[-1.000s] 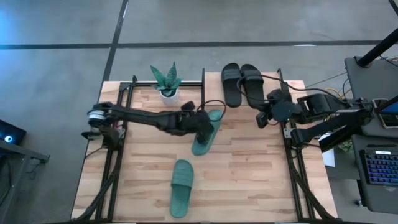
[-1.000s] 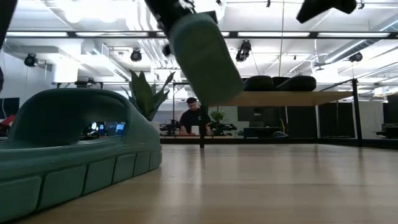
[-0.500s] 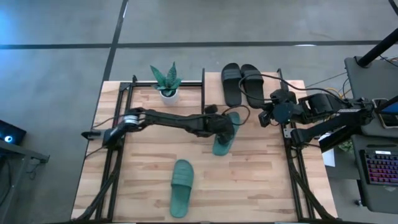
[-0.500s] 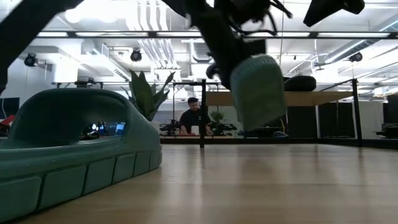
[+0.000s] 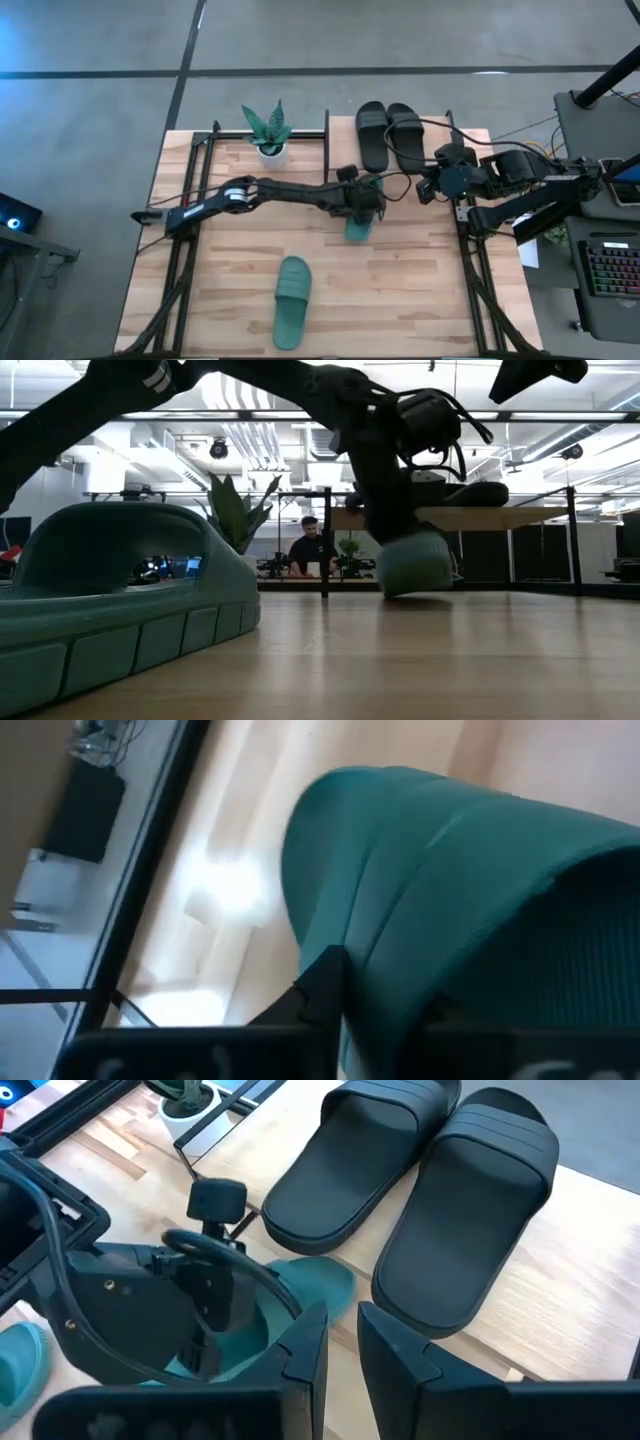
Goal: Pick and place slides into the shelf
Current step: Move the left green slipper to the middle of the table, then move the bottom green slipper to the middle of the table
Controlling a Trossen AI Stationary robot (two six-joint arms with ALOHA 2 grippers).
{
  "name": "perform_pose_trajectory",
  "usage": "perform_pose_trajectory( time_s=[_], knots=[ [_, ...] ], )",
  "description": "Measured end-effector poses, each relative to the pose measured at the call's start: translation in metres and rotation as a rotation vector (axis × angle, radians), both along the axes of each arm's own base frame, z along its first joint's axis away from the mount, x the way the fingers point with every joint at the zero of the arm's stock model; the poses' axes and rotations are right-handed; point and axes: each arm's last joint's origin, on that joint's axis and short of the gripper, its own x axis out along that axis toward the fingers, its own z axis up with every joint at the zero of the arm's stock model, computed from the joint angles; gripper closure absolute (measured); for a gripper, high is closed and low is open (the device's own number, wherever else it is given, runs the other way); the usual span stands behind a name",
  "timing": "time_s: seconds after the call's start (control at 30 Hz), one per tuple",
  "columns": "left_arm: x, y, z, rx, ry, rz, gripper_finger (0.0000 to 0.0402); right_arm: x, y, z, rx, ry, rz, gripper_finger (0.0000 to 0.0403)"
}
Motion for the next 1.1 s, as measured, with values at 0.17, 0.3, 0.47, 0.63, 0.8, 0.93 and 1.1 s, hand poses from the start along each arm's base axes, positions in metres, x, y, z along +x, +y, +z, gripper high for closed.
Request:
perform_pose_trajectory(
  time_s=[0.17,0.3,0.47,0.63,0.8,0.93,1.1],
  knots=[
    [0.001,0.000,0.002,-0.071,-0.023,-0.025,0.0325,0.000,0.000,0.000,-0.001,0.003,0.000,0.0351],
    [0.000,0.001,0.006,-0.157,-0.060,-0.025,0.0276,0.000,0.000,-0.002,-0.002,0.011,0.000,0.0351],
    [0.000,-0.002,0.009,-0.215,-0.078,-0.042,0.0228,0.001,0.000,-0.005,-0.002,0.022,0.000,0.0351],
    [-0.003,-0.013,0.024,-0.207,-0.098,-0.066,0.0208,0.001,0.000,-0.006,-0.001,0.025,0.002,0.0351],
    [-0.020,-0.024,0.058,-0.195,-0.073,-0.079,0.0205,0.001,0.000,-0.006,-0.001,0.025,0.002,0.0351],
    [-0.052,-0.037,0.091,-0.205,0.037,-0.102,0.0204,0.001,0.000,-0.006,-0.008,0.031,0.009,0.0351],
    [-0.108,-0.069,0.115,-0.286,0.314,-0.313,0.0204,0.001,0.000,-0.007,-0.025,0.048,0.027,0.0351]
  ],
)
